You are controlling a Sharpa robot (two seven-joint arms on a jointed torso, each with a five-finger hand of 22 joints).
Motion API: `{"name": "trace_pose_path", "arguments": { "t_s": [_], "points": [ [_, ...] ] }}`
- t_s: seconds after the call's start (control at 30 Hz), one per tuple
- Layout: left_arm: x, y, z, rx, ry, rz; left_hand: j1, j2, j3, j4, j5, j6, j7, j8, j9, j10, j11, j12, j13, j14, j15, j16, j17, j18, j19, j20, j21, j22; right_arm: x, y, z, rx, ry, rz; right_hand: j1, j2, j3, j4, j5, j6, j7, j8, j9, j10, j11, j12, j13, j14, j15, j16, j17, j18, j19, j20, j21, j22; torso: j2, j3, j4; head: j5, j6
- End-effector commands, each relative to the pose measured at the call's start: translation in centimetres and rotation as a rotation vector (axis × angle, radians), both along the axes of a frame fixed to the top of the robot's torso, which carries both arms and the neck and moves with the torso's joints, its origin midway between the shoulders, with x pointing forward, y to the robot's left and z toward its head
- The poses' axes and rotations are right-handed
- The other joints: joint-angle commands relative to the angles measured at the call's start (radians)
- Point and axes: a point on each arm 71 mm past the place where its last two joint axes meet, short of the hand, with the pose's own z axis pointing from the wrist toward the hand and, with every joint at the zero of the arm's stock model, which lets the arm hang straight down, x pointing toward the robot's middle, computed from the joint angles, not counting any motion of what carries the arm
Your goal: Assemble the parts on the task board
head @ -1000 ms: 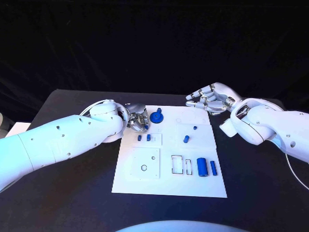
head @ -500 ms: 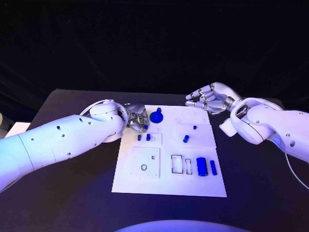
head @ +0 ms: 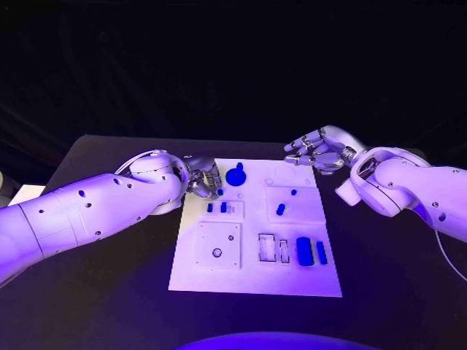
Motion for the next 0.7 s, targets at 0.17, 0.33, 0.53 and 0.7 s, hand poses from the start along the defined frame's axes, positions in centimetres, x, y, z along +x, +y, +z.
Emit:
{"name": "trace_pose_path", "arguments": {
  "t_s": [0.17,0.33,0.53,0.7],
  "points": [
    [-0.2,2.5,0.5,-0.118,-0.024,0.053,0.018,0.005,-0.011,-0.010,0.007,0.006,0.005,0.005,0.003,-0.054,0.010,0.002,0.002,0.012,0.014,0.002,-0.006,-0.006,-0.002,0.013,-0.006,-0.001,0.0,-0.4,-0.8,-0.368,-0.062,0.035,0.109,-0.017,0.095,-0.049,-0.025,0.063,0.003,0.003,0.001,0.048,0.002,-0.183,-0.272,0.037,0.006,-0.023,-0.024,0.015,0.020,0.004,0.003,0.009,-0.002,0.0004,0.0016,-0.003,0.003],
    [-0.1,4.5,1.9,-0.480,-0.035,0.160,0.032,0.044,0.031,-0.007,0.009,0.061,0.009,0.026,0.008,-0.011,0.008,0.018,0.004,-0.013,0.011,-0.034,-0.074,0.021,-0.043,0.014,-0.146,-0.103,-0.5,-0.1,-1.1,-0.576,-0.136,0.057,0.115,-0.041,0.148,-0.055,-0.034,0.096,-0.013,0.002,0.001,0.092,-0.007,-0.215,-0.363,0.041,-0.002,-0.027,-0.032,0.011,0.032,0.003,0.012,0.022,0.000,0.0003,0.0001,-0.007,0.009],
    [-0.8,5.8,2.6,-0.989,0.138,0.277,0.025,0.068,0.094,0.002,0.039,0.080,0.016,0.034,0.005,0.009,0.010,0.028,0.004,-0.106,0.015,-0.158,-0.271,0.057,-0.136,0.017,-0.373,-0.261,-1.1,0.6,-1.5,-0.720,-0.201,0.079,0.103,-0.065,0.197,-0.048,-0.073,0.117,-0.022,-0.002,0.000,0.114,-0.012,-0.241,-0.433,0.043,0.000,-0.033,-0.044,0.011,0.036,0.001,0.015,0.028,0.001,-0.0023,0.0005,-0.021,0.015],
    [-1.8,6.4,2.8,-1.341,0.280,0.375,-0.037,0.059,0.055,0.032,0.047,0.074,0.014,0.035,0.004,0.030,0.007,0.058,0.011,-0.158,0.018,-0.204,-0.349,0.072,-0.190,0.023,-0.478,-0.331,-1.5,1.5,-1.9,-0.800,-0.238,0.100,0.090,-0.086,0.242,-0.041,-0.097,0.116,-0.027,-0.009,-0.003,0.117,-0.014,-0.263,-0.486,0.044,-0.001,-0.039,-0.055,0.012,0.034,0.001,0.010,0.022,0.001,-0.0028,0.0002,-0.033,0.017]
  ]
}}
